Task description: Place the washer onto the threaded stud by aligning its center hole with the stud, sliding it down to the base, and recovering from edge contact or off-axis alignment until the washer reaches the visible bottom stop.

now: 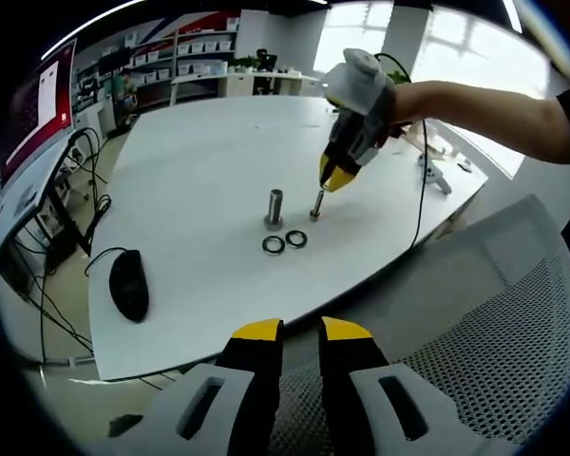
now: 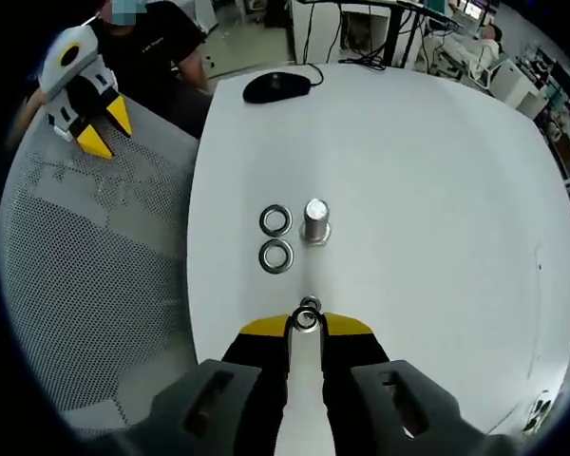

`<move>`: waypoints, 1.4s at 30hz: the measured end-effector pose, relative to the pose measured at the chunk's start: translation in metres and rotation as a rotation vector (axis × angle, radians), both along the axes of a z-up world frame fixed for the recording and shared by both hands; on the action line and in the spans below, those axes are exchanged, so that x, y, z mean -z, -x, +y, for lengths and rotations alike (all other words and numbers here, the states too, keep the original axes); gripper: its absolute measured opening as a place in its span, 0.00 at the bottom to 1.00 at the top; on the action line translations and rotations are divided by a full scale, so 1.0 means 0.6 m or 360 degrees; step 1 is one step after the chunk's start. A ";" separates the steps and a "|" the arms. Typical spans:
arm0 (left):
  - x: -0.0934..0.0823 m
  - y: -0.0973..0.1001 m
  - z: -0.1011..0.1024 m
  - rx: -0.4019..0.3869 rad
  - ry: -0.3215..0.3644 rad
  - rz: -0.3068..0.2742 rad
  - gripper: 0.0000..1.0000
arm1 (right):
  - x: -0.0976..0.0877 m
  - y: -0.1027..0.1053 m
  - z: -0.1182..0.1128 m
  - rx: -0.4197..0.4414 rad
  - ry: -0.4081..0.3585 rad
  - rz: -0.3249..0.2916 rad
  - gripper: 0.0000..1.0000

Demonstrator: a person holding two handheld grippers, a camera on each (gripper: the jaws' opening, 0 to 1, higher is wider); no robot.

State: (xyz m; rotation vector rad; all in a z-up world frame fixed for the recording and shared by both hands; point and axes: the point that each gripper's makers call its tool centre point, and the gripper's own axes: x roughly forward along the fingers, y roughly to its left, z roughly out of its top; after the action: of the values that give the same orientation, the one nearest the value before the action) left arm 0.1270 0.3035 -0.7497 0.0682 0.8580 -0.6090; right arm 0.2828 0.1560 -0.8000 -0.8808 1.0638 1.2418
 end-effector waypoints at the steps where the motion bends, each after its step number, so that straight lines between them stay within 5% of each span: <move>1: 0.000 0.000 0.000 0.0000 0.0000 0.0000 0.12 | 0.001 0.000 0.000 -0.0008 0.0005 -0.0001 0.13; 42: 0.000 0.000 0.000 -0.0007 0.0003 0.0002 0.12 | 0.066 -0.006 -0.001 -0.0098 0.0145 -0.0015 0.13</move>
State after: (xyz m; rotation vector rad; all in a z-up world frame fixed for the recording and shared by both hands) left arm 0.1272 0.3035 -0.7499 0.0641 0.8584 -0.6058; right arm 0.2861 0.1555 -0.8399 -0.9946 1.1001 1.2464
